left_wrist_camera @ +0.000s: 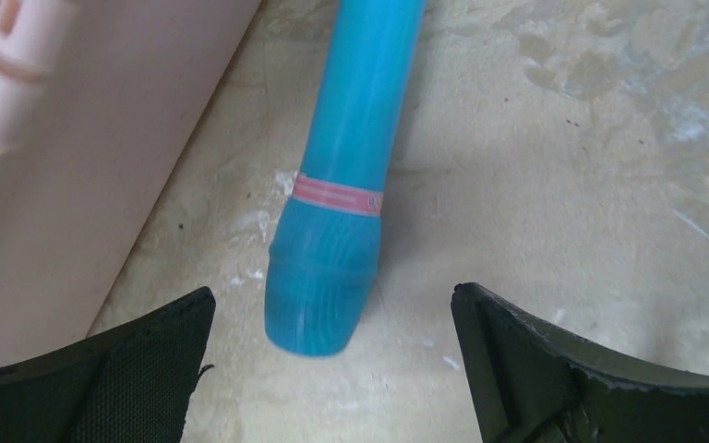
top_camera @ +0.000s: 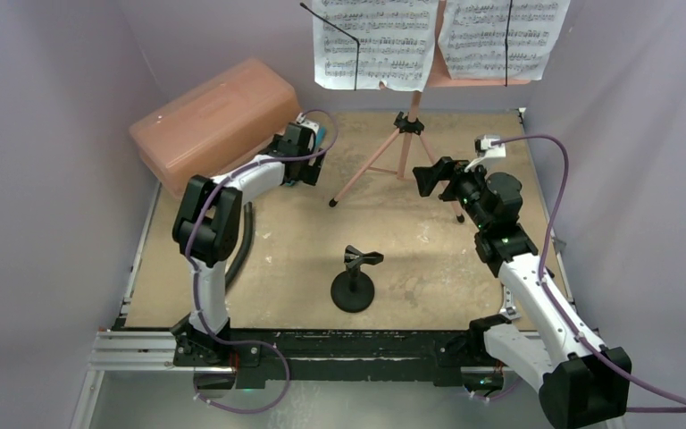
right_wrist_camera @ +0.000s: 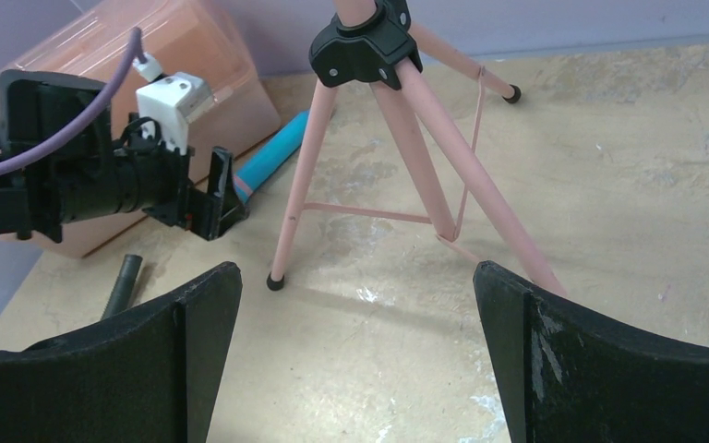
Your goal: Set up the instrument practice props
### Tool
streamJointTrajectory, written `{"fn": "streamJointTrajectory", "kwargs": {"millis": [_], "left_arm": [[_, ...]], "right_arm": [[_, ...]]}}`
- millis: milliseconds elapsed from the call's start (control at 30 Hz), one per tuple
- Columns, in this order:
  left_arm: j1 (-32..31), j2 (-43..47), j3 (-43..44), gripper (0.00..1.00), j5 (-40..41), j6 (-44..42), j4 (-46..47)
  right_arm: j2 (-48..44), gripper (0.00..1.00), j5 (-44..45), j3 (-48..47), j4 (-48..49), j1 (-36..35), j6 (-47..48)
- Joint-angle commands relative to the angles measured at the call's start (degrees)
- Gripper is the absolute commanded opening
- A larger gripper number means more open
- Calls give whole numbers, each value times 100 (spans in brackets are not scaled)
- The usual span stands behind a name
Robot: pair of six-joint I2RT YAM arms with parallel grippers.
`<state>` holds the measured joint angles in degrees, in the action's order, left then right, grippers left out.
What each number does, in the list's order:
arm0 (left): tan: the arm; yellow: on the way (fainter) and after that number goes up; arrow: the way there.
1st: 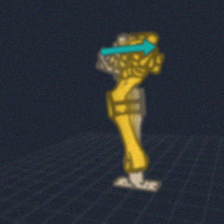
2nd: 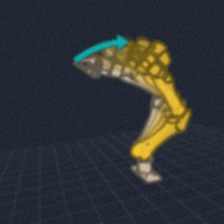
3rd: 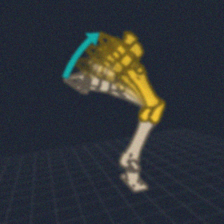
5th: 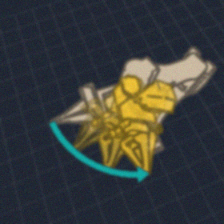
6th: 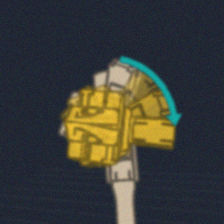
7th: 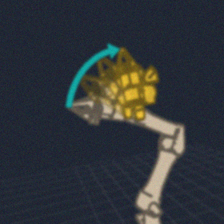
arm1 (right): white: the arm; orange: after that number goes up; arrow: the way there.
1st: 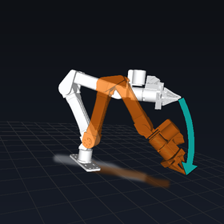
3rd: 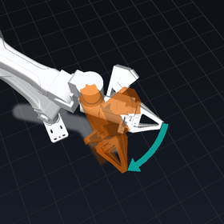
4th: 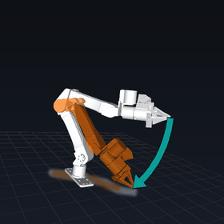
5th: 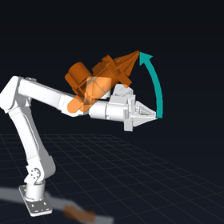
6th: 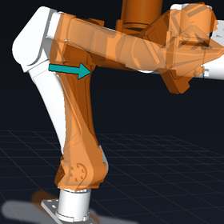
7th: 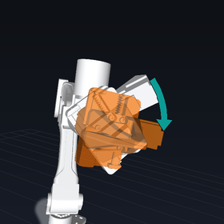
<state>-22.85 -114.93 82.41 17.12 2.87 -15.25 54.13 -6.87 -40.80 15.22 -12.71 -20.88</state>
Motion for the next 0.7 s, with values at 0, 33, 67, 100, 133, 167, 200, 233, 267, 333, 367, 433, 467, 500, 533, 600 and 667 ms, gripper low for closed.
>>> {"fn": "streamJointTrajectory", "kwargs": {"millis": [0, 33, 67, 100, 133, 167, 200, 233, 267, 333, 367, 433, 467, 500, 533, 600, 667], "left_arm": [[188, -453, 600, 97, -220, -255, -219], [215, -538, 677, 96, -348, -256, -266], [238, -617, 729, 95, -431, -246, -274], [257, -710, 777, 94, -511, -244, -266], [267, -767, 795, 93, -556, -239, -248], [272, -828, 816, 92, -612, -235, -230], [270, -879, 849, 90, -672, -239, -221], [283, -922, 883, 86, -757, -257, -215], [281, -959, 924, 81, -831, -261, -220], [288, -995, 987, 74, -911, -261, -240], [290, -996, 1002, 70, -953, -384, -233], [290, -973, 1016, 57, -972, -436, -210], [290, -951, 1014, 53, -967, -437, -199], [294, -925, 1007, 49, -976, -423, -178], [292, -895, 993, 46, -1010, -409, -162], [290, -831, 972, 36, -1155, -359, -132], [303, -783, 1000, 22, -1447, -328, -224]], "right_arm": [[-63, 98, 31, -178, -63, 14, -120], [-49, 98, 30, -177, -70, 10, -124], [-38, 98, 32, -182, -83, 12, -120], [-28, 98, 29, -194, -95, 10, -122], [-12, 98, 28, -199, -117, 14, -117], [-2, 98, 30, -194, -128, 10, -116], [13, 98, 36, -202, -133, 14, -125], [25, 98, 45, -203, -131, 14, -138], [34, 98, 52, -208, -133, 14, -136], [60, 98, 99, -220, -126, 14, -145], [66, 98, 121, -227, -106, 14, -166], [88, 98, 141, -239, -70, 14, -171], [103, 98, 142, -232, -46, 14, -181], [118, 98, 142, -233, -19, 14, -194], [142, 98, 138, -232, 7, 14, -192], [195, 98, 109, -243, 49, 9, -192], [249, 98, 107, -280, 59, 14, -181]]}}
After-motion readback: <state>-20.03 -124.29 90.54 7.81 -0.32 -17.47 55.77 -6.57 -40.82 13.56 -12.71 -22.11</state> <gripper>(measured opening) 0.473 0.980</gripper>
